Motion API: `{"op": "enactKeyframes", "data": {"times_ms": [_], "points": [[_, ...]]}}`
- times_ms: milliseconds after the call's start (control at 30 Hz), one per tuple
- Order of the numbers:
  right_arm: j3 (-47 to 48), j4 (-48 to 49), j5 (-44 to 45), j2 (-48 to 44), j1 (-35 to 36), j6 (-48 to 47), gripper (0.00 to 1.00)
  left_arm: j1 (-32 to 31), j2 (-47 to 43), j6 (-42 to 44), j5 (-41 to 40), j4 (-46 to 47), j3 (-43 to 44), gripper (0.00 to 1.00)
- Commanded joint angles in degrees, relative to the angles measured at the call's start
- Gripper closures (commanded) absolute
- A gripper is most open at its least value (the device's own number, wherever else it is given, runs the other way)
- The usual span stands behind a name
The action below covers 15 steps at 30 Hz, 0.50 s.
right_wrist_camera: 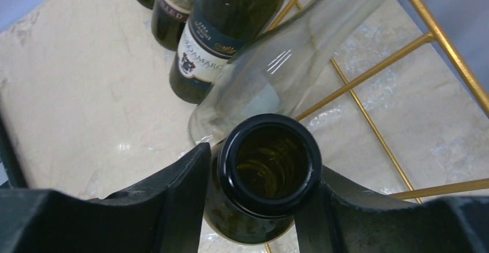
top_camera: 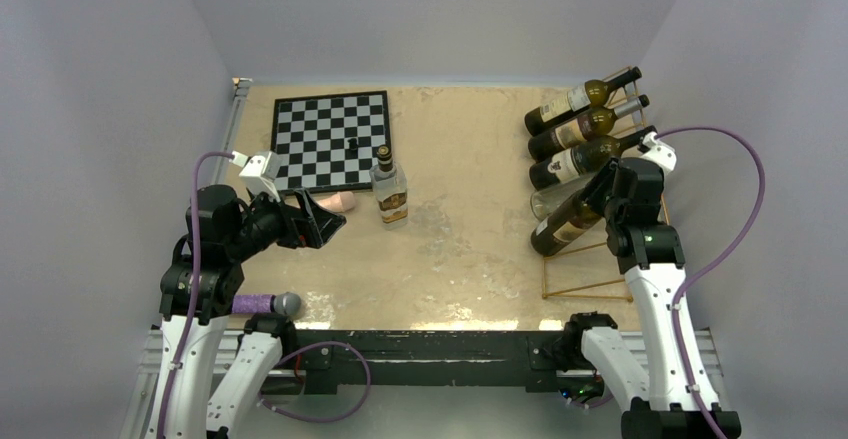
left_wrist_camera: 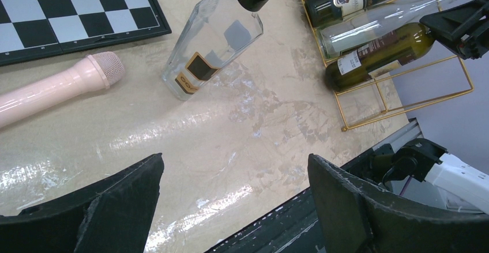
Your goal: Put the wine bottle on the wine rack
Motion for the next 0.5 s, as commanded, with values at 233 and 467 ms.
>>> {"op": "enactKeyframes", "data": {"times_ms": [233,467], "points": [[-4.36,-2.05,9.82,-0.39,0.12,3.76,0.44,0.29,0.55,1.3,1.98,2.38,-0.64,0.01],[-7.77,1.13,14.12,-1.12,0.08,5.72,0.4,0.29,0.79,1.25,3.03,3.02,-1.23,0.01]]}}
